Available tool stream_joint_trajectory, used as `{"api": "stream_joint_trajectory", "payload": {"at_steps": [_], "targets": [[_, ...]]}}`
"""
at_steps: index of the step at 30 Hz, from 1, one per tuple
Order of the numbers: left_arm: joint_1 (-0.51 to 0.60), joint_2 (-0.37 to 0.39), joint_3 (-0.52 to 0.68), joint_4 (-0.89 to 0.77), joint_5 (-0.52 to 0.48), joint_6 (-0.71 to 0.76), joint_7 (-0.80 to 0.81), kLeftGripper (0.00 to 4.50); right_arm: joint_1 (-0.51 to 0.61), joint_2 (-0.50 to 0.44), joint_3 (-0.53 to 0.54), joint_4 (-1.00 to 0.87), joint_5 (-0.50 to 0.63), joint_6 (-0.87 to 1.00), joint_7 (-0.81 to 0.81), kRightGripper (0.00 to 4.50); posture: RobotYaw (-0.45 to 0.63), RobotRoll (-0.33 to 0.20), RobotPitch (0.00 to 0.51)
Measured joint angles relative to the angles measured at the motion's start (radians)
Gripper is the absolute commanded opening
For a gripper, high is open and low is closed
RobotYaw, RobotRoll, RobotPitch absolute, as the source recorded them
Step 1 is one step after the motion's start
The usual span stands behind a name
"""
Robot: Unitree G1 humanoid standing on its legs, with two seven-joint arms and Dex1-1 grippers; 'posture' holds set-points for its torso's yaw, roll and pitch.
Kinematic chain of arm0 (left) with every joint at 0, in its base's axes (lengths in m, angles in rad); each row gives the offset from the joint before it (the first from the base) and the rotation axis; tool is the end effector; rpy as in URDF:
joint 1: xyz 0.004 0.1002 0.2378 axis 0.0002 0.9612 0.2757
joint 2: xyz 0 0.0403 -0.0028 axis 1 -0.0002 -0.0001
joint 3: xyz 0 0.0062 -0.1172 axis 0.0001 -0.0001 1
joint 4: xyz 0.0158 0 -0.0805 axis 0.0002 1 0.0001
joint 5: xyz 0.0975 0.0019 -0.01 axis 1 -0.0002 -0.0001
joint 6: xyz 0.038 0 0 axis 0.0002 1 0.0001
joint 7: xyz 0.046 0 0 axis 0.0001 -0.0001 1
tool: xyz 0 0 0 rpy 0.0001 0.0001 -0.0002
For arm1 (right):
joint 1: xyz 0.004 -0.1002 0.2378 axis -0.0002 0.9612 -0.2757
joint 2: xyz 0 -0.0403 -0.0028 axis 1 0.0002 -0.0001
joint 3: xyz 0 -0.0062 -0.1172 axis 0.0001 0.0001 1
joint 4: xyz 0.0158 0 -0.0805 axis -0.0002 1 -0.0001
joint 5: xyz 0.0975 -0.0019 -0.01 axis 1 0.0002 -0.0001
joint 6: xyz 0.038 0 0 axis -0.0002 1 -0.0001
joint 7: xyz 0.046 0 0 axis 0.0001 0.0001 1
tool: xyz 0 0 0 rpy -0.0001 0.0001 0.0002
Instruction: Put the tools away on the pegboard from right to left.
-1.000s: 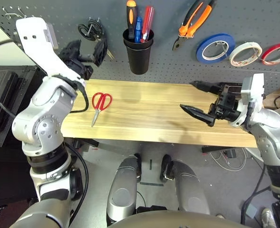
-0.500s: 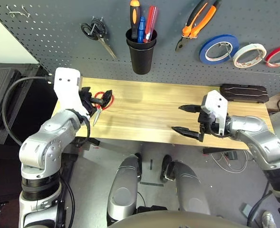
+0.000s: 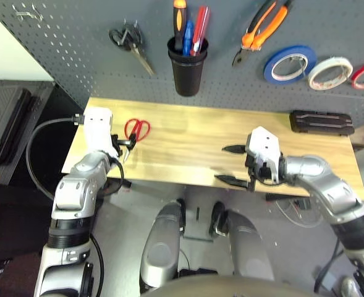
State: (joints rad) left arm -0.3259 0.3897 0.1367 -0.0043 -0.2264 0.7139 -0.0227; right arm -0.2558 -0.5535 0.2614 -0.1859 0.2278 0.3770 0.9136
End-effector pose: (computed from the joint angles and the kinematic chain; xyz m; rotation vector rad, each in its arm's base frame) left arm 0.2581 0.2351 0.0960 0.1046 0.3490 0.0861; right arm 0.2398 -0.1863 0.1008 -0.3503 0.2249 1.1761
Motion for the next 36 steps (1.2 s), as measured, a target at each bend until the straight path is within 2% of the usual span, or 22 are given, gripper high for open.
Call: {"api": "stream_joint_trajectory", "payload": {"at_steps": [13,24,36], "targets": [[-0.158,-0.059,0.002,0.41,0.107,-0.249,0.022,4.47,0.017,0.065,0.045,0.025,-0.072,0.018,-0.074,4.5,0.11,0.0,0.36],[-0.348,-0.072,0.05,0.81,0.137,-0.487,0.134,4.47,0.035,0.082,0.052,-0.029,-0.075,0.058,-0.112,4.5,0.07,0.0,0.356],[-0.44,-0.07,0.062,1.072,0.166,-0.59,0.233,4.47,0.031,0.064,0.05,-0.048,-0.075,0.068,-0.129,4.5,0.05,0.0,0.348]]}}
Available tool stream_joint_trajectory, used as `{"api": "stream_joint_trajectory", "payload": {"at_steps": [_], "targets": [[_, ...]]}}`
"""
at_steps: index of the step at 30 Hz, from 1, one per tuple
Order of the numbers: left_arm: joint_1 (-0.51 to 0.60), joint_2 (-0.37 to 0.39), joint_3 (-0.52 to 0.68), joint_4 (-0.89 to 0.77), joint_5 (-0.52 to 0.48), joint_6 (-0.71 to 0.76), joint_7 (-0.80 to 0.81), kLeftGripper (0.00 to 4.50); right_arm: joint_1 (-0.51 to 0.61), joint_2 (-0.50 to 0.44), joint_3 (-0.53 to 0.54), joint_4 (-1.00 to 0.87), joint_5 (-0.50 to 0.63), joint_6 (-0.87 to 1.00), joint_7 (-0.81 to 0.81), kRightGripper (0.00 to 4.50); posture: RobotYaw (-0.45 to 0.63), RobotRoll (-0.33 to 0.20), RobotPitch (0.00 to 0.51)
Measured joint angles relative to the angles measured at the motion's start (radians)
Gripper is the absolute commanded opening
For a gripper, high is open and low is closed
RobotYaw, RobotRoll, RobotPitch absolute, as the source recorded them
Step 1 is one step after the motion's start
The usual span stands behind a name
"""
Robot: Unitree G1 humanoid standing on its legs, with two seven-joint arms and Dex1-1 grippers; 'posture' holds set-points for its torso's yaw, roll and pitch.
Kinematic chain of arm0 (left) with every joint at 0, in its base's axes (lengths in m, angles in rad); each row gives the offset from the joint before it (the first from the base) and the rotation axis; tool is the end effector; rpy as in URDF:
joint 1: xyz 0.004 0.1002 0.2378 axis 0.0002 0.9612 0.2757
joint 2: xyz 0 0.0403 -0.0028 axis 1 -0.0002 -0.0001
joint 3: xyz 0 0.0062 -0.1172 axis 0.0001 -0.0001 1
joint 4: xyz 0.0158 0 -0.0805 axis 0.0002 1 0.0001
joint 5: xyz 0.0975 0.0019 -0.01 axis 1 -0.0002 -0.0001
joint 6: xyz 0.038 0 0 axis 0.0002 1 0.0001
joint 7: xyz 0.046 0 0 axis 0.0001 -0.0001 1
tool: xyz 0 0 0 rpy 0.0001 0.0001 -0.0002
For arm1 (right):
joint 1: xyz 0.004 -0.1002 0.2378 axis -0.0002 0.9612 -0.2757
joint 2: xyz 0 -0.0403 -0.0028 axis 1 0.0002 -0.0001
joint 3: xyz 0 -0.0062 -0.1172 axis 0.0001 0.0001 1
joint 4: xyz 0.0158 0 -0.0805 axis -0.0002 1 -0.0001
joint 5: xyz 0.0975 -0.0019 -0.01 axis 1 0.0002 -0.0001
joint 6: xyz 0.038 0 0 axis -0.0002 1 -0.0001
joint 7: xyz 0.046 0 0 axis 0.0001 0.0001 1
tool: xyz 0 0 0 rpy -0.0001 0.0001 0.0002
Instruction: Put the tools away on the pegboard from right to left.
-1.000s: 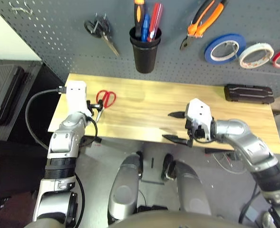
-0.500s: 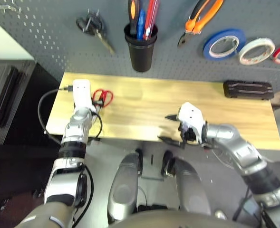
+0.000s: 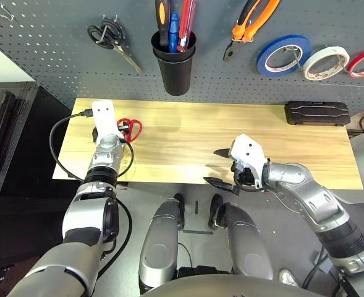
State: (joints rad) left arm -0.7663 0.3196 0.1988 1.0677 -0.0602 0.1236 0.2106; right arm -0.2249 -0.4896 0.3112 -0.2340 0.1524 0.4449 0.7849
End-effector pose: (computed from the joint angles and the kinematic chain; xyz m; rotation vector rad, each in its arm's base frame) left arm 0.3280 0.2332 0.0568 0.1121 0.3817 0.4143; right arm 0.2306 -0.1667 0.0904 -0.3610 0.2516 1.0856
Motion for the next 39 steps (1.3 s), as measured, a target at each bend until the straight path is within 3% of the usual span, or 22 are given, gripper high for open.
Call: {"api": "stream_joint_trajectory", "payload": {"at_steps": [2,6,13,15,25,39], "targets": [[-0.006,0.006,-0.001,0.016,0.006,-0.003,0.005,4.47,-0.001,-0.002,0.0,-0.001,0.0,0.001,-0.001,4.5,0.05,0.0,0.348],[-0.012,0.014,-0.002,0.043,0.009,0.005,0.007,3.54,-0.002,-0.006,-0.001,-0.002,0.0,0.001,-0.002,4.5,0.05,0.0,0.348],[-0.011,0.009,0.0,0.053,0.004,0.06,0.002,0.64,-0.008,-0.01,-0.008,-0.003,0.0,0.002,-0.001,4.5,0.05,0.0,0.343],[-0.011,0.005,0.006,0.049,0.001,0.075,0.001,0.04,-0.009,-0.013,-0.008,-0.003,0.0,0.002,-0.001,4.5,0.06,0.0,0.342],[0.044,-0.028,0.041,-0.062,-0.025,0.097,-0.002,0.04,-0.033,-0.018,-0.015,0.004,0.003,-0.068,0.024,4.5,0.08,0.0,0.33],[0.275,-0.154,0.115,-0.606,-0.122,0.283,0.026,0.04,-0.039,-0.016,-0.057,0.052,0.061,-0.152,0.107,4.5,0.15,0.0,0.318]]}}
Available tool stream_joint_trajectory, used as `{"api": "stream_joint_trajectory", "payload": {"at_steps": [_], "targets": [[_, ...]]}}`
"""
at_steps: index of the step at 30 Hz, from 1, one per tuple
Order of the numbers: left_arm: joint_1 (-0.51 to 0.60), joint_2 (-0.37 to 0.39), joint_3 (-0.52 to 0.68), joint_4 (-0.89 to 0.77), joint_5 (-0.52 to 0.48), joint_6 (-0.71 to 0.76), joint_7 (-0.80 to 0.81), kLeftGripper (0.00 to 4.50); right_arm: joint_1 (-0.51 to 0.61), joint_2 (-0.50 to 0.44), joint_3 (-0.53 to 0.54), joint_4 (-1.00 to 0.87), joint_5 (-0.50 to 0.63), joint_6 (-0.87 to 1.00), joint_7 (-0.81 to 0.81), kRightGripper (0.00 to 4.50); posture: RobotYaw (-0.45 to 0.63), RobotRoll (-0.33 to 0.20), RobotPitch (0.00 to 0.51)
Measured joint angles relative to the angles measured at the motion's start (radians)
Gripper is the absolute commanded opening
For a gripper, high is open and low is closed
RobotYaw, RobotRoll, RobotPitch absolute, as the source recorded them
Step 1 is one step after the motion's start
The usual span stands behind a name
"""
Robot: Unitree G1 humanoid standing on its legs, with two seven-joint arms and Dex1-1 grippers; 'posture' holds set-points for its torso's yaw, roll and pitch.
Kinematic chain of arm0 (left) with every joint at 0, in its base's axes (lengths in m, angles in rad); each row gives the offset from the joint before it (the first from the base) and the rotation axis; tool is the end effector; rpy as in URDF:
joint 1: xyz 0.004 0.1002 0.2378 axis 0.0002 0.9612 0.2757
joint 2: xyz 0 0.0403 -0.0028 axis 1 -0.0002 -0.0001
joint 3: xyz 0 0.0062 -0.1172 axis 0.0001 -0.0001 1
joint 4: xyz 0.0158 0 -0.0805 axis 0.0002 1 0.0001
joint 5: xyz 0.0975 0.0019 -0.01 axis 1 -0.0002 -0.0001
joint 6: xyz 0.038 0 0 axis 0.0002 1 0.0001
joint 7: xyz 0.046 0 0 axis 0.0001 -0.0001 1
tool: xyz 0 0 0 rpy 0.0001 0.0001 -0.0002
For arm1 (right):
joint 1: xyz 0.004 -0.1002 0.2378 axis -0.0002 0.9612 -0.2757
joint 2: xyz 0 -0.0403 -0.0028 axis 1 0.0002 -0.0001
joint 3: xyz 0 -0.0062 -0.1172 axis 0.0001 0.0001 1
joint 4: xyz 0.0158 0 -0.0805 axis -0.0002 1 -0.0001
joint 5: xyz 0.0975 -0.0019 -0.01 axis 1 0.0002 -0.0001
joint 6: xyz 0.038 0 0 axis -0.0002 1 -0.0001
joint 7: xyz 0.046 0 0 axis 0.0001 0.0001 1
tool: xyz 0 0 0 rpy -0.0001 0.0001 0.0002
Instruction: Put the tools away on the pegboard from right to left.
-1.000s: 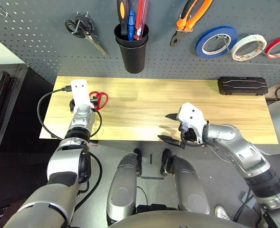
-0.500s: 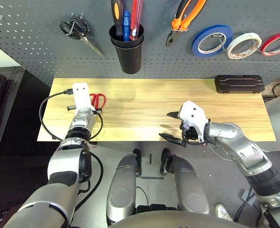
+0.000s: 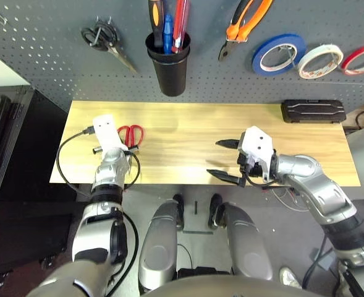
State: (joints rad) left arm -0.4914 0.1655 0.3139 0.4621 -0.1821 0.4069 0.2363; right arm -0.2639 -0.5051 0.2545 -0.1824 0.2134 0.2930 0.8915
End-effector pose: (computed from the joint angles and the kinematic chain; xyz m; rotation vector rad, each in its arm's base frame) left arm 0.2916 0.2139 0.0530 -0.1484 0.3641 0.4176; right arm 0.2413 -0.1770 0.1039 -0.3540 0.1067 1.1728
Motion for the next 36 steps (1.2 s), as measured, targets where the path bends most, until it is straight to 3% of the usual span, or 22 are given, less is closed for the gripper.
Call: {"api": "stream_joint_trajectory", "payload": {"at_steps": [9,23,36], "targets": [[0.047,-0.05,0.062,-0.288,-0.058,0.033,0.027,0.04,-0.028,0.072,-0.023,0.107,0.019,-0.132,0.015,4.5,0.19,0.0,0.308],[0.106,-0.059,0.111,-0.47,-0.174,-0.059,-0.076,0.04,-0.092,0.221,-0.106,0.303,0.03,-0.38,-0.042,4.5,0.24,0.0,0.285],[0.133,-0.073,0.114,-0.642,-0.299,-0.057,-0.126,0.04,-0.113,0.256,-0.163,0.301,0.101,-0.447,-0.046,4.5,0.27,0.0,0.273]]}}
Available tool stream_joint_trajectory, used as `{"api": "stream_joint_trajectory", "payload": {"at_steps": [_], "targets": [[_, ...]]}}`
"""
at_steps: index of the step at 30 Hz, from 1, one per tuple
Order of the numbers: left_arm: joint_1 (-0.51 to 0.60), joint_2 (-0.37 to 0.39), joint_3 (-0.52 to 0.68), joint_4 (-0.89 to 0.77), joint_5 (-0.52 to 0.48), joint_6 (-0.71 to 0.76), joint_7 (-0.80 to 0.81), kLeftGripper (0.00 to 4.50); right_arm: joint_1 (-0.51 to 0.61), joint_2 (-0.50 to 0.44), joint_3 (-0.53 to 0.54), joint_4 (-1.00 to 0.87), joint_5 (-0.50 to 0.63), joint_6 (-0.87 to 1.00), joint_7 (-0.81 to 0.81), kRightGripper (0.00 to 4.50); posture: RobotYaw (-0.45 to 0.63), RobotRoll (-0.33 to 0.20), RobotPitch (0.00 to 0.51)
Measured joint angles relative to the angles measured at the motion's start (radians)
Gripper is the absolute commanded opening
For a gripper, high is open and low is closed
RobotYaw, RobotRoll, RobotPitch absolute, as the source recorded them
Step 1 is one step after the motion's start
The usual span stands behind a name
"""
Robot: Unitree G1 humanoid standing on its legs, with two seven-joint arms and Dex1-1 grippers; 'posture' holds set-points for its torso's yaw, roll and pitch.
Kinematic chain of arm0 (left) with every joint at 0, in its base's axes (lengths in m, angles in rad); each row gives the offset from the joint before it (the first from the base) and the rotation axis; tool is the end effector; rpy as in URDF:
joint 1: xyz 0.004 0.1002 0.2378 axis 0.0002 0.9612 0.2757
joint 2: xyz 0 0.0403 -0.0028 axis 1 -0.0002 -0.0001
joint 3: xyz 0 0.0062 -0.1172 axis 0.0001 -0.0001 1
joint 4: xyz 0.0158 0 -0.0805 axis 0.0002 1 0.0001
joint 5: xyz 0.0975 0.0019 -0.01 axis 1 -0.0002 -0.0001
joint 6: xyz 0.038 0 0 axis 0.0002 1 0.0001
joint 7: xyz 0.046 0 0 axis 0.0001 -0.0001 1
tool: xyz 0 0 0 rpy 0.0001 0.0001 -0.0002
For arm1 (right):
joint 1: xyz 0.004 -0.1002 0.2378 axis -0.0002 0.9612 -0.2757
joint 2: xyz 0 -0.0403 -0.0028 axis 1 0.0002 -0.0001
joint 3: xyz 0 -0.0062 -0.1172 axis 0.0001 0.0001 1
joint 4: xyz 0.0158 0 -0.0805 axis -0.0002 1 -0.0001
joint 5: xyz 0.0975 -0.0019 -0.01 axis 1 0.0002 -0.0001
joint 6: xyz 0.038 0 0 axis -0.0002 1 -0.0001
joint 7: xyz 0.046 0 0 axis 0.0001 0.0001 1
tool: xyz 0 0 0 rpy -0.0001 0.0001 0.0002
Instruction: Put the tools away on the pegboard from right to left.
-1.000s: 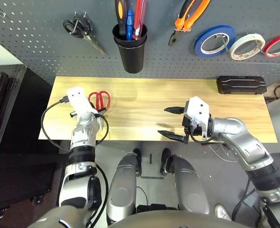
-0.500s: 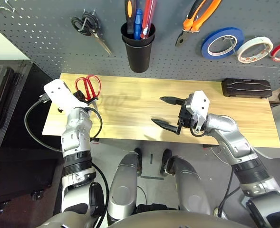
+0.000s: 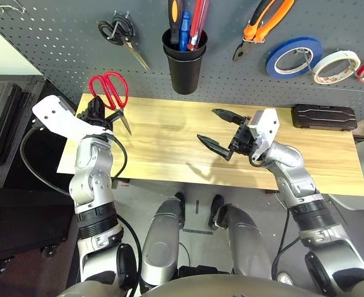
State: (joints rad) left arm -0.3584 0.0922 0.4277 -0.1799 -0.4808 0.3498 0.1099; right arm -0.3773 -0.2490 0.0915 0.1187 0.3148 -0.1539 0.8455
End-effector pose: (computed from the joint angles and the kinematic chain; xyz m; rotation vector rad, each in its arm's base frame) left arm 0.2485 0.2189 0.1281 -0.4561 -0.2420 0.2327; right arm 0.2719 -0.1636 0.1025 -0.1074 -0.3788 1.0003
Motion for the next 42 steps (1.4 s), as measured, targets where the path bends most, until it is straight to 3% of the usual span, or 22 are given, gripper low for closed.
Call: {"api": "stream_joint_trajectory", "payload": {"at_steps": [11,42], "targets": [[-0.028,0.038,0.048,-0.045,-0.053,0.023,0.035,0.04,-0.006,-0.012,-0.028,-0.118,0.092,0.028,0.032,4.5,0.28,0.0,0.264],[-0.072,0.071,0.033,-0.205,-0.294,0.157,0.074,0.04,-0.024,0.0,-0.024,-0.079,0.072,-0.01,0.07,4.5,0.3,0.0,0.255]]}}
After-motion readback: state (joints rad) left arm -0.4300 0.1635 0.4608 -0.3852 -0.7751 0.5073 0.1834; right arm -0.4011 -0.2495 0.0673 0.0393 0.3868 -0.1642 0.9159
